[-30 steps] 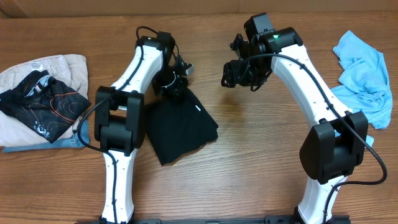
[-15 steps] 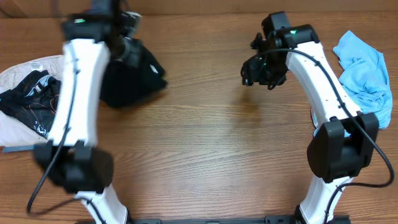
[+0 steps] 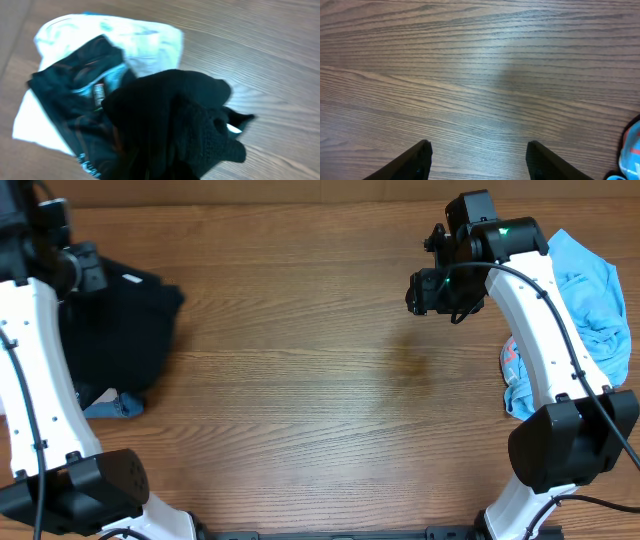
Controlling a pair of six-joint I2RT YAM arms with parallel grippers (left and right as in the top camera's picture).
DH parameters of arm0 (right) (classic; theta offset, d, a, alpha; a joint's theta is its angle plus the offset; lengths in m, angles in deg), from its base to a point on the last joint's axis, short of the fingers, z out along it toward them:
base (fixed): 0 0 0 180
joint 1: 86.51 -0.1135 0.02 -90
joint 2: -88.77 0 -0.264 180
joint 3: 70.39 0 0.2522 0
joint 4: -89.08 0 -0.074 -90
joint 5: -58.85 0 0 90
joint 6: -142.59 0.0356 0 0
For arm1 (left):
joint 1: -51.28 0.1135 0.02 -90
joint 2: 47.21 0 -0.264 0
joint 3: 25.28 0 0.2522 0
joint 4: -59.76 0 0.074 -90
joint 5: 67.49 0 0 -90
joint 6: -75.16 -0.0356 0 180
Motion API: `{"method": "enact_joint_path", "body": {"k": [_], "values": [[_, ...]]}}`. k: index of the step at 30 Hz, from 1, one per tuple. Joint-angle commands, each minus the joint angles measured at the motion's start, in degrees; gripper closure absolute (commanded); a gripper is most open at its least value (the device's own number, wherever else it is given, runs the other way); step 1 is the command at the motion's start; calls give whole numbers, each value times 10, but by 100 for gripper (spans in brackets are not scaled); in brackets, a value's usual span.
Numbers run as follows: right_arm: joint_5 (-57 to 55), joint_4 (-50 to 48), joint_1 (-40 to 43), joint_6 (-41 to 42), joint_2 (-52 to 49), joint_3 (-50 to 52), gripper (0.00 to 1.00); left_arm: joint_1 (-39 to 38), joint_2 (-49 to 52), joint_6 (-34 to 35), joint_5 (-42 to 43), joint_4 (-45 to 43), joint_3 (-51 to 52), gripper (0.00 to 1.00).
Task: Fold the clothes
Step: 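Carry the folded shirt left and place it on the clothes stack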
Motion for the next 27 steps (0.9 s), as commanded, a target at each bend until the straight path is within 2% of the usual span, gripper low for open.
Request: {"method": "enact_joint_path", "body": {"k": [1, 16, 23, 24, 26, 27], "values": [[-4, 2, 2, -3, 11, -11, 36, 47, -21, 24, -8, -15, -4, 96], [-4, 11, 2, -3, 11, -11, 36, 144, 63, 13, -15, -102, 10, 96], [-3, 11, 2, -1, 11, -11, 36, 179, 89, 13, -12, -155, 10, 93], [-3, 11, 2, -1, 11, -11, 36, 181, 94, 13, -12, -158, 10, 91], [-3, 12, 2, -1, 11, -11, 36, 184, 106, 13, -12, -160, 10, 69], [-3, 12, 2, -1, 11, -11, 36, 186, 112, 14, -12, -162, 10, 55]]}}
